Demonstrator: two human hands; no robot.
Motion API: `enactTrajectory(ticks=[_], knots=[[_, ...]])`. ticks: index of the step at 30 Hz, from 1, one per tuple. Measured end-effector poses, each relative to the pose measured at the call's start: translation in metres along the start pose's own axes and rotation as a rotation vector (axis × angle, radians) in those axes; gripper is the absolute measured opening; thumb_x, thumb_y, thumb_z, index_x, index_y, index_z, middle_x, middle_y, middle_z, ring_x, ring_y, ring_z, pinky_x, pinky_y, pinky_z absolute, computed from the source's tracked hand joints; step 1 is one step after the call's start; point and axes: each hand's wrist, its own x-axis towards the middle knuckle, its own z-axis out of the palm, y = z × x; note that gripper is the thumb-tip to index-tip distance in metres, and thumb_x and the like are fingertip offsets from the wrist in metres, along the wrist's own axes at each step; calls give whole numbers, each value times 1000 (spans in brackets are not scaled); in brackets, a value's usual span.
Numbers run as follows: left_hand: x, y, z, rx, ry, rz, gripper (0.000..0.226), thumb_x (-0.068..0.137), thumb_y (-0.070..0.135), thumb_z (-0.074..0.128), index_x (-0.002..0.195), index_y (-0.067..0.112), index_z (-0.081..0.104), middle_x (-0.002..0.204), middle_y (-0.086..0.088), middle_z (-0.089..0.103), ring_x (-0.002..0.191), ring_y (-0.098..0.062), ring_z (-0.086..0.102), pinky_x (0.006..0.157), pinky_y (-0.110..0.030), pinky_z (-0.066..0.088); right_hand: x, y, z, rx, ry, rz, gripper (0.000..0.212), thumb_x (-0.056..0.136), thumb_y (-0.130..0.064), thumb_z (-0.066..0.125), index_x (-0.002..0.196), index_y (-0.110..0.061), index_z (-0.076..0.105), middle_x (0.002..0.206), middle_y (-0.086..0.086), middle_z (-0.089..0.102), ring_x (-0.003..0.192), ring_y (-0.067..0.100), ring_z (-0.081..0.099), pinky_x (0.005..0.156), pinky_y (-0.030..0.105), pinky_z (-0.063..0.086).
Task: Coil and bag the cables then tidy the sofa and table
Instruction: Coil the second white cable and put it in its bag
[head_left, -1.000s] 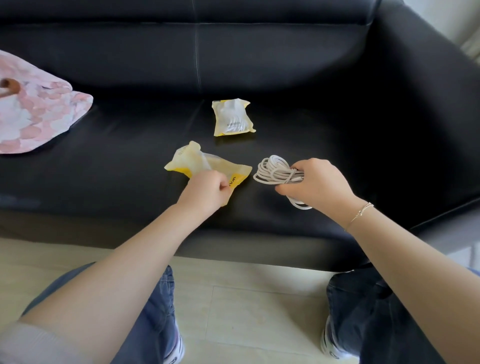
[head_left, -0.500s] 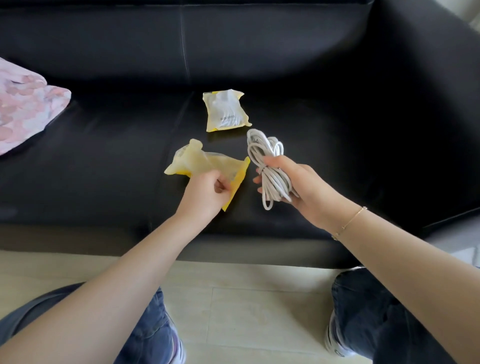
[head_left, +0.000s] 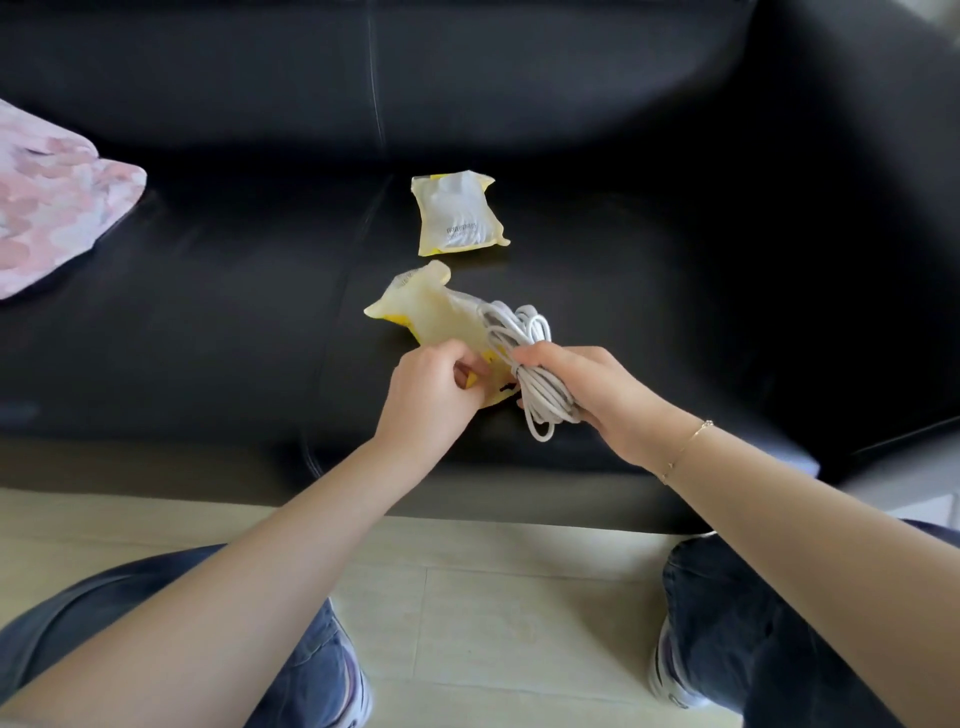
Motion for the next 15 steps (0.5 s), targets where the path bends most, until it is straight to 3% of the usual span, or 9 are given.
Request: enactTrajectory(ticks=[3, 6, 9, 13, 15], knots=[[3, 6, -7, -155, -25, -101, 5, 81, 14, 75, 85, 17, 72, 71, 10, 66, 68, -5, 62, 59, -7, 45, -1, 1, -1, -83, 28, -88, 43, 81, -38, 69, 97, 1, 69, 82, 8, 61, 75, 17, 55, 71, 29, 43], [8, 11, -13, -294, -117, -177, 13, 83, 8, 71, 94, 14, 74, 85, 3, 72, 80, -5, 66, 66, -6, 49, -3, 0, -6, -105, -1, -217, 38, 84, -33, 69, 95, 3, 66, 80, 9, 57, 73, 16, 52, 68, 30, 41], [5, 17, -17, -346, -203, -148, 18, 83, 1, 67, 91, 16, 74, 84, 4, 72, 79, -1, 66, 69, -9, 51, -4, 0, -8, -161, -58, -289, 30, 88, -29, 68, 89, 1, 66, 73, 4, 54, 68, 11, 50, 64, 25, 41], [1, 18, -19, -252, -118, -158, 15, 84, 7, 68, 95, 14, 76, 79, 6, 72, 79, -5, 68, 74, -15, 53, 0, 3, -10, -176, 0, -289, 38, 86, -33, 68, 88, 4, 66, 72, 7, 52, 68, 14, 47, 66, 31, 38], [1, 18, -22, -181, -26, -137, 16, 86, 9, 66, 97, 16, 75, 76, 8, 71, 77, -4, 67, 70, -8, 50, 1, 2, -9, -186, 16, -290, 41, 85, -34, 68, 88, 7, 63, 71, 7, 49, 67, 15, 44, 66, 33, 36]])
